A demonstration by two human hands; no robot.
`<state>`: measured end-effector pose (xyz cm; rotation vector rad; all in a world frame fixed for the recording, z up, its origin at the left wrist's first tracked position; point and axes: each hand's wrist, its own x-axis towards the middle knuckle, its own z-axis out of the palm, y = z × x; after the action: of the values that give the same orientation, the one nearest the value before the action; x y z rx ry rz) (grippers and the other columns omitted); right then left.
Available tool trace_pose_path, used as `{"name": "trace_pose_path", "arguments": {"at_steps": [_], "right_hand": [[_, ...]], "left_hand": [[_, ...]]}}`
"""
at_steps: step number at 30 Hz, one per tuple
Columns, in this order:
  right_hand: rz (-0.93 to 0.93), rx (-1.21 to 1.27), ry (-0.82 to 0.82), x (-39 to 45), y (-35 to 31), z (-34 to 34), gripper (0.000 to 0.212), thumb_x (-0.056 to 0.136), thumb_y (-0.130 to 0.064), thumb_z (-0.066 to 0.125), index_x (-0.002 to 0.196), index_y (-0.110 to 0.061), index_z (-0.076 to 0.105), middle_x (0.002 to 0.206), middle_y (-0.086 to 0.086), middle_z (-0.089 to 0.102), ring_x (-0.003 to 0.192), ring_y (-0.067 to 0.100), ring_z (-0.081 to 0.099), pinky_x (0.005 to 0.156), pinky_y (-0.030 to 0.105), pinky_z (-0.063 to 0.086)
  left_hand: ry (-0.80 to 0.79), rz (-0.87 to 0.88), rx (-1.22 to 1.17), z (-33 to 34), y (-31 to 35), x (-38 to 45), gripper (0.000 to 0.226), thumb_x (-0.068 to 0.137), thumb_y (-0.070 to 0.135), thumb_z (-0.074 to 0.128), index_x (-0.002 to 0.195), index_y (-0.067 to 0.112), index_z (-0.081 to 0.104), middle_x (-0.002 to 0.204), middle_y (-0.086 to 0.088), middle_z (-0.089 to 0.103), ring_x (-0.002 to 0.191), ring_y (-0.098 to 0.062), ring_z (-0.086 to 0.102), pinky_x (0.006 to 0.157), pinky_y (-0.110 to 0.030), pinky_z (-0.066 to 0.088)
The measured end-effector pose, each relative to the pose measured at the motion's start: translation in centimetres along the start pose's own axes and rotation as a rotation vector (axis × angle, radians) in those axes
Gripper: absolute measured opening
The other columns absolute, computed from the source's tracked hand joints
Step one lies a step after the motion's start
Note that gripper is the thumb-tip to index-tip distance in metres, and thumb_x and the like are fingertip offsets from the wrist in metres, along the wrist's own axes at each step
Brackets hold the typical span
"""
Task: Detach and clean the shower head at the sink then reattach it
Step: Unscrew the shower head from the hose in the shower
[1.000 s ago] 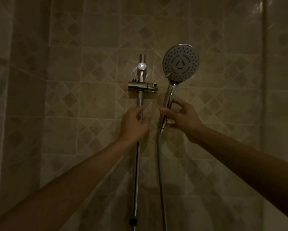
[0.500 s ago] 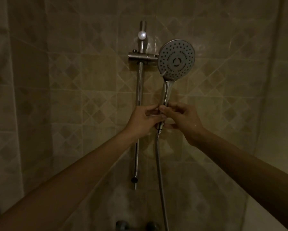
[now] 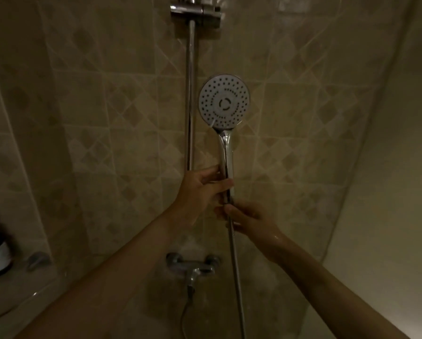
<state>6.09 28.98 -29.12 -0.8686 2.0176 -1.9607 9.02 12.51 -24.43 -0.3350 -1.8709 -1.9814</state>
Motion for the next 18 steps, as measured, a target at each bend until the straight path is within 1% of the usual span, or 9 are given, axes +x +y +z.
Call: {"name": "trace_pose_path", "arguments": {"at_steps": [2, 4, 7, 9, 11, 12, 14, 16, 18], "right_hand": [[0.013, 0.034, -0.031, -1.0, 0.9, -0.2, 0.027, 0.104, -0.029, 0.054, 0.108, -0.020, 0.078, 0.114, 0.003, 0.079, 0.111, 0.017, 0.073, 0.089, 0.029, 0.059], [0.013, 0.029, -0.037, -2.0, 1.7, -0.3, 0.025, 0.104, -0.027, 0.055, 0.110, -0.020, 0.079, 0.114, 0.001, 0.079, 0.112, 0.017, 0.073, 0.095, 0.031, 0.058], [-0.036, 0.004, 0.009, -3.3, 3.2, -0.2, 0.020, 0.100, -0.026, 0.063, 0.104, -0.027, 0.082, 0.109, 0.002, 0.080, 0.107, 0.019, 0.075, 0.098, 0.034, 0.059], [-0.074, -0.036, 0.032, -3.9, 4.0, 0.1, 0.018, 0.100, -0.027, 0.064, 0.101, -0.031, 0.083, 0.103, -0.001, 0.081, 0.100, 0.015, 0.076, 0.090, 0.029, 0.061], [-0.093, -0.099, 0.053, -4.5, 5.0, 0.6, 0.018, 0.101, -0.032, 0.064, 0.099, -0.034, 0.082, 0.098, -0.006, 0.081, 0.094, 0.008, 0.076, 0.080, 0.021, 0.059], [-0.087, -0.131, 0.077, -4.6, 5.5, 0.8, 0.017, 0.100, -0.035, 0.064, 0.100, -0.035, 0.081, 0.097, -0.009, 0.081, 0.093, 0.006, 0.076, 0.078, 0.020, 0.057], [-0.068, -0.144, 0.133, -4.7, 6.5, 1.4, 0.015, 0.099, -0.038, 0.067, 0.101, -0.034, 0.081, 0.095, -0.011, 0.081, 0.091, 0.005, 0.076, 0.077, 0.021, 0.056], [-0.051, -0.096, 0.164, -4.5, 7.1, 2.3, 0.011, 0.095, -0.037, 0.073, 0.097, -0.031, 0.082, 0.088, -0.010, 0.081, 0.083, 0.005, 0.076, 0.071, 0.018, 0.056], [-0.031, -0.071, 0.209, -4.1, 7.8, 3.1, 0.007, 0.088, -0.034, 0.080, 0.094, -0.032, 0.082, 0.086, -0.008, 0.081, 0.080, 0.008, 0.078, 0.067, 0.017, 0.056]], "left_hand": [[-0.009, -0.032, 0.015, -0.1, -1.1, -1.2, 0.017, 0.084, 0.011, 0.078, 0.099, 0.019, 0.080, 0.089, -0.005, 0.078, 0.081, -0.020, 0.075, 0.074, -0.033, 0.062], [-0.009, -0.068, 0.046, -0.2, -2.2, -2.3, 0.016, 0.084, 0.013, 0.078, 0.099, 0.015, 0.079, 0.091, -0.009, 0.078, 0.084, -0.024, 0.075, 0.079, -0.039, 0.062], [-0.038, -0.100, 0.064, 0.0, -3.4, -3.6, 0.009, 0.088, 0.011, 0.074, 0.095, 0.010, 0.078, 0.087, -0.014, 0.076, 0.081, -0.024, 0.074, 0.071, -0.034, 0.059], [-0.044, -0.121, 0.027, 0.2, -4.1, -4.3, 0.008, 0.090, 0.011, 0.072, 0.094, 0.009, 0.079, 0.089, -0.021, 0.074, 0.083, -0.027, 0.073, 0.074, -0.036, 0.061], [-0.035, -0.144, -0.010, 0.2, -4.9, -4.9, 0.011, 0.090, 0.010, 0.072, 0.097, 0.007, 0.078, 0.096, -0.023, 0.075, 0.088, -0.028, 0.074, 0.080, -0.035, 0.062], [-0.029, -0.161, -0.019, 0.1, -5.1, -5.1, 0.013, 0.090, 0.011, 0.072, 0.099, 0.004, 0.077, 0.097, -0.023, 0.075, 0.090, -0.028, 0.075, 0.080, -0.033, 0.062], [-0.005, -0.205, -0.030, -0.2, -5.6, -5.4, 0.018, 0.089, 0.011, 0.073, 0.104, 0.001, 0.076, 0.098, -0.018, 0.077, 0.093, -0.025, 0.076, 0.081, -0.031, 0.062], [0.035, -0.235, -0.037, -0.5, -6.0, -5.5, 0.023, 0.087, 0.008, 0.074, 0.109, 0.001, 0.075, 0.100, -0.009, 0.079, 0.097, -0.022, 0.076, 0.082, -0.030, 0.061], [0.057, -0.235, -0.036, -0.8, -6.4, -5.8, 0.026, 0.085, 0.003, 0.075, 0.111, 0.002, 0.075, 0.101, -0.005, 0.080, 0.098, -0.020, 0.076, 0.082, -0.028, 0.061]]}}
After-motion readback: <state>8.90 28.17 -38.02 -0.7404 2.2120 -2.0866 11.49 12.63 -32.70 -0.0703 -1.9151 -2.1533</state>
